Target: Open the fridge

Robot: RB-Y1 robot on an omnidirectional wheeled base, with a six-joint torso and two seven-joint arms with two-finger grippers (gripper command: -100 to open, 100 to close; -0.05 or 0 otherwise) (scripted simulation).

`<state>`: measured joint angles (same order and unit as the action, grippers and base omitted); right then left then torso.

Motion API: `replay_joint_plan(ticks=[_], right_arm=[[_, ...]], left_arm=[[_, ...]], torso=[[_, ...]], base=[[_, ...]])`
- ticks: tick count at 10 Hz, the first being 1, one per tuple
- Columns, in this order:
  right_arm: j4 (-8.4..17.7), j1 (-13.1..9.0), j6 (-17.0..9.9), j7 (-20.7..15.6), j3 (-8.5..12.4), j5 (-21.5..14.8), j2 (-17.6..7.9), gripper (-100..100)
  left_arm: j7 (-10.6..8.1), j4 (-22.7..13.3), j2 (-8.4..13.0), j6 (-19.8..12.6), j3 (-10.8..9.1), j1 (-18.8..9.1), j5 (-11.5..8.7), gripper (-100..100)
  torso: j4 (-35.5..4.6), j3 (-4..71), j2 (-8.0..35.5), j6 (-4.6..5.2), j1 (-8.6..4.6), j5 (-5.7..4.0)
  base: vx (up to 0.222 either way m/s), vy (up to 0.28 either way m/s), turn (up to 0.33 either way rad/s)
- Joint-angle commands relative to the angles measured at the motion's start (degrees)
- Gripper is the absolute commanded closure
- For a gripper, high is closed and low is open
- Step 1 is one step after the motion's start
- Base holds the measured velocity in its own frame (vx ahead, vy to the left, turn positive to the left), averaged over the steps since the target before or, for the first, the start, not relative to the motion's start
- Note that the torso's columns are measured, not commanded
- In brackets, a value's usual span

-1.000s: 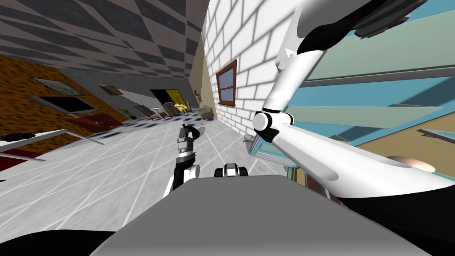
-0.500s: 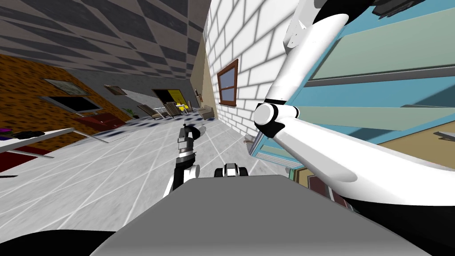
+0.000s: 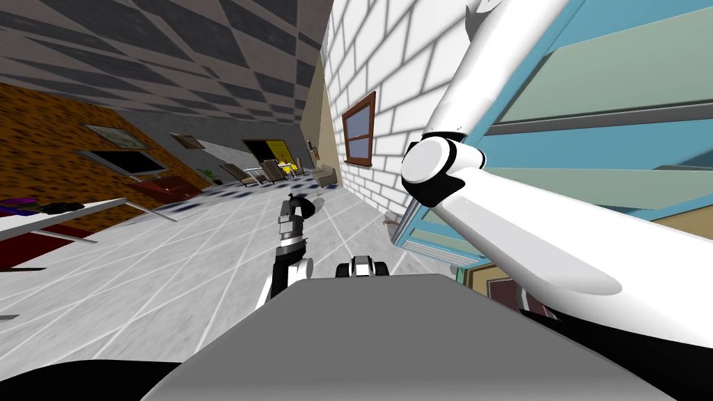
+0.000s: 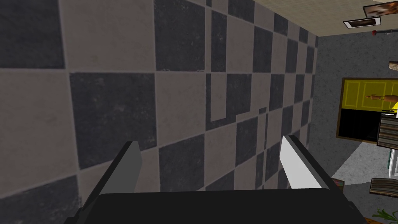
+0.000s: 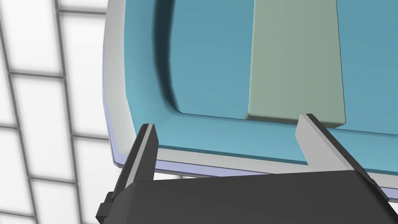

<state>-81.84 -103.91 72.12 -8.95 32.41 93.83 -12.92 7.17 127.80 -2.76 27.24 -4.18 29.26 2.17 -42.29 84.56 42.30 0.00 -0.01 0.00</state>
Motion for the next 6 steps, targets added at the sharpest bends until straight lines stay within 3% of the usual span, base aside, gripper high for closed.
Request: replay_joint_plan(ticks=[1,2,3,6], right_arm=[[2.83,-3.83,-0.94,-1.22,1.89,-0.48,-0.40,-100],[4.84,-5.90,-1.46,-1.79,3.03,-0.83,-0.81,-100],[4.84,-6.12,-1.46,-1.79,3.03,-0.83,-0.81,-100],[10.02,-11.92,-2.80,-3.25,6.00,-1.70,-2.30,-100]], left_arm=[[0.00,0.00,0.00,0.00,0.00,0.00,0.00,0],[0.00,0.00,0.00,0.00,0.00,0.00,0.00,0],[0.00,0.00,0.00,0.00,0.00,0.00,0.00,0],[0.00,0.00,0.00,0.00,0.00,0.00,0.00,0]], torso=[[0.01,0.01,-0.02,0.00,0.00,0.00],[0.01,0.00,-0.01,0.01,-0.01,0.00],[0.00,0.00,0.00,0.00,0.00,0.00],[0.01,0.01,-0.02,0.00,0.01,0.00]], base=[[0.020,-0.002,0.021],[0.019,0.000,0.032],[0.014,0.000,0.016],[0.020,-0.001,0.039]])
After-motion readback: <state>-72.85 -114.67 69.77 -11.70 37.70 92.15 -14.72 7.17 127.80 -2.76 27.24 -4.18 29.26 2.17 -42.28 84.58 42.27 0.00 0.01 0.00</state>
